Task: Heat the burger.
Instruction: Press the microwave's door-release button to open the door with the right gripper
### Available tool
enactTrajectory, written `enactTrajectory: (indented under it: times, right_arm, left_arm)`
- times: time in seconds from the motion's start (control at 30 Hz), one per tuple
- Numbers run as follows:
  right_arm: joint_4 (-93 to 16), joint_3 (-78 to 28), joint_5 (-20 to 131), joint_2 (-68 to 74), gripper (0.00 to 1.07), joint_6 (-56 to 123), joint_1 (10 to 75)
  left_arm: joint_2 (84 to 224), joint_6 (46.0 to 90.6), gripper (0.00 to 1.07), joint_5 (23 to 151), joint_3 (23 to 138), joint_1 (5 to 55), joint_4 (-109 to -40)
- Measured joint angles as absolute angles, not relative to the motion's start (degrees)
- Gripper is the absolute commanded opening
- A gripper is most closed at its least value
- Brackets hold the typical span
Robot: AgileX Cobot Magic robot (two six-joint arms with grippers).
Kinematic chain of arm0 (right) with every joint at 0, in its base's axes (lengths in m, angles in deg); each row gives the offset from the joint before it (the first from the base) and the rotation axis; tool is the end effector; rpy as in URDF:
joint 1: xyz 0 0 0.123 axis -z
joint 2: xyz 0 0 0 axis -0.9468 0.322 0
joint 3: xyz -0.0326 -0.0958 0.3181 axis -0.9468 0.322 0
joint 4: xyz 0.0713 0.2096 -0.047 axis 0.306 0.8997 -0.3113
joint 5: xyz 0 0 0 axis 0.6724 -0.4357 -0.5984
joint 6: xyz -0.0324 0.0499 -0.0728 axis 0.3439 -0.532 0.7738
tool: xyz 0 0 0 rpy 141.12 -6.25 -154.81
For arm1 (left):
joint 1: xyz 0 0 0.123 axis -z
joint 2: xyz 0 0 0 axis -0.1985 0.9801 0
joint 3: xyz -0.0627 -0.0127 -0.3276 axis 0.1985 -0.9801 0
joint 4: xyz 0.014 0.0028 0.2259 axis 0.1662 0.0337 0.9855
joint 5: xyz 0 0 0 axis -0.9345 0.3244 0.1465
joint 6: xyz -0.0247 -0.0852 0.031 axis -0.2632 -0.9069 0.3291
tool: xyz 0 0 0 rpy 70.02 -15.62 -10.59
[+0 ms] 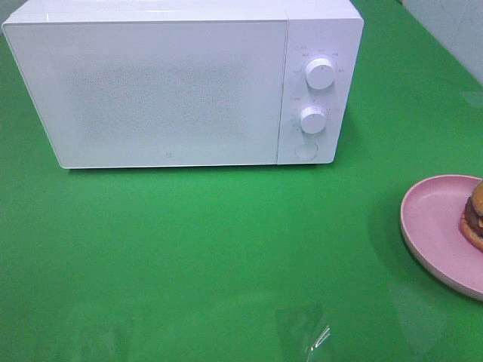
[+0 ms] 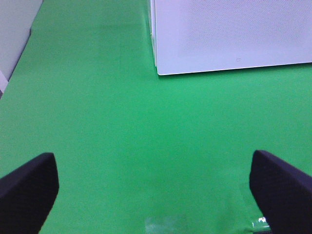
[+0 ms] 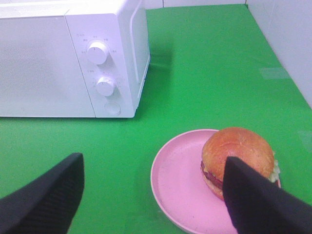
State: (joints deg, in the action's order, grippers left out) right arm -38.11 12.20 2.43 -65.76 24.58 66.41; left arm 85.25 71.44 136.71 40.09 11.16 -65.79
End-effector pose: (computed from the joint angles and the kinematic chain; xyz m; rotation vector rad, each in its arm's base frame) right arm -0.0710 -0.0049 0.2882 -0.0045 1.8214 0.1329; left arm -0.0774 -0.0091 0.2677 0.1240 2.0187 -0.0455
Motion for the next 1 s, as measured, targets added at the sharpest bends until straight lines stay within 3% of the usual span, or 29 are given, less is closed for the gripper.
enactTrajectory:
  times: [1.0]
  right_arm:
    - [-39.3, 12.0, 28.3, -36.9, 0.75, 24.6, 66.4]
  left_arm:
    - [85.2, 71.4, 1.0, 136.7, 40.1, 11.2, -65.8]
